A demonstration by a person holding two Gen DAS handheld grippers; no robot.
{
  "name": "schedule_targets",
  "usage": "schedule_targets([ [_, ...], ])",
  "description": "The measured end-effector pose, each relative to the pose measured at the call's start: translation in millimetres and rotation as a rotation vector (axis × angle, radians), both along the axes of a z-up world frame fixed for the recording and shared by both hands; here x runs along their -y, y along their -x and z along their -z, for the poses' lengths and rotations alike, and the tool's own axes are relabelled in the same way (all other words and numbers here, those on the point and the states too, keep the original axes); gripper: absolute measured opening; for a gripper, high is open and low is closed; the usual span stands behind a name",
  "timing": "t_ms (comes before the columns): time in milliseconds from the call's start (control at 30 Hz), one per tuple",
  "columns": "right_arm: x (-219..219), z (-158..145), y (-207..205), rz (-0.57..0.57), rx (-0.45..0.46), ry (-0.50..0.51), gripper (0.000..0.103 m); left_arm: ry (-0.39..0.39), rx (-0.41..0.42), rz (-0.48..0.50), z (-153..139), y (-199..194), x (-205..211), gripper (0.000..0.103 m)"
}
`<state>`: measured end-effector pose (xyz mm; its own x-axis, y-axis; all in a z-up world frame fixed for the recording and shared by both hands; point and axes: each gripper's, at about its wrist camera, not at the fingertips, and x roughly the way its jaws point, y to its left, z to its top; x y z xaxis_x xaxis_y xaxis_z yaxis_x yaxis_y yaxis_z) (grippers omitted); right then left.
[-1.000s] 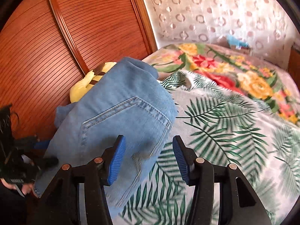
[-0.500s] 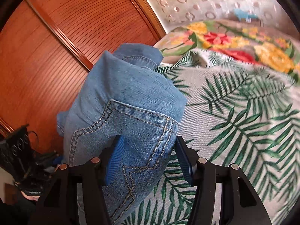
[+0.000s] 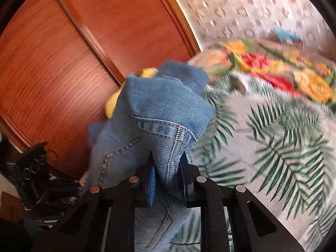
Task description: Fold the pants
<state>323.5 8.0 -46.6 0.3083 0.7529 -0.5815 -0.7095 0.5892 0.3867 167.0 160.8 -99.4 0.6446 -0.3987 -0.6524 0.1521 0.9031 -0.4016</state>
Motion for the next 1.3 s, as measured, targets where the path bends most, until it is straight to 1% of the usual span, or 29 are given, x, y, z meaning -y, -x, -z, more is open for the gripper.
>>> schedule_targets([
  [67, -3, -22, 10, -0.014, 0.047, -0.016, 0.019, 0.026, 0.025, 0.000, -9, 5, -5, 0.013],
  [200, -19, -62, 24, -0.059, 0.130, -0.033, 0.019, 0.050, 0.123, -0.018, -46, 20, -20, 0.013],
  [333, -55, -91, 28, -0.109, 0.199, -0.019, 0.019, 0.034, 0.205, -0.053, -80, 25, -48, 0.013],
  [400, -72, -100, 27, -0.122, 0.218, -0.025, 0.019, 0.009, 0.225, -0.080, -93, 26, -64, 0.013],
  [500, -96, -112, 20, -0.141, 0.213, -0.065, 0.018, -0.011, 0.251, -0.114, -110, 25, -86, 0.013],
  [600, -118, -121, 17, -0.163, 0.221, -0.084, 0.018, -0.034, 0.285, -0.136, -126, 25, -106, 0.013],
  [633, -123, -123, 16, -0.174, 0.224, -0.096, 0.018, -0.043, 0.296, -0.145, -132, 25, -111, 0.013],
  [700, -133, -116, 7, -0.180, 0.222, -0.112, 0.018, -0.061, 0.304, -0.158, -137, 21, -122, 0.013],
  [767, -138, -108, -7, -0.169, 0.198, -0.140, 0.018, -0.075, 0.300, -0.168, -137, 12, -132, 0.013],
  [867, -136, -84, -31, -0.111, 0.198, -0.152, 0.018, -0.113, 0.260, -0.172, -122, -16, -141, 0.013],
  [967, -131, -47, -68, -0.010, 0.138, -0.119, 0.018, -0.125, 0.153, -0.167, -87, -59, -147, 0.013],
  [1033, -120, -25, -88, 0.038, 0.105, -0.095, 0.018, -0.121, 0.081, -0.138, -58, -82, -140, 0.013],
  [1100, -112, -14, -97, 0.061, 0.075, -0.090, 0.018, -0.105, 0.066, -0.119, -45, -89, -134, 0.013],
  [1167, -111, -18, -93, 0.050, 0.082, -0.100, 0.018, -0.096, 0.076, -0.119, -42, -87, -131, 0.013],
  [1200, -111, -26, -85, 0.040, 0.096, -0.102, 0.018, -0.083, 0.086, -0.125, -45, -83, -132, 0.013],
  [1300, -125, -48, -71, 0.001, 0.111, -0.126, 0.018, -0.048, 0.125, -0.165, -61, -62, -142, 0.013],
])
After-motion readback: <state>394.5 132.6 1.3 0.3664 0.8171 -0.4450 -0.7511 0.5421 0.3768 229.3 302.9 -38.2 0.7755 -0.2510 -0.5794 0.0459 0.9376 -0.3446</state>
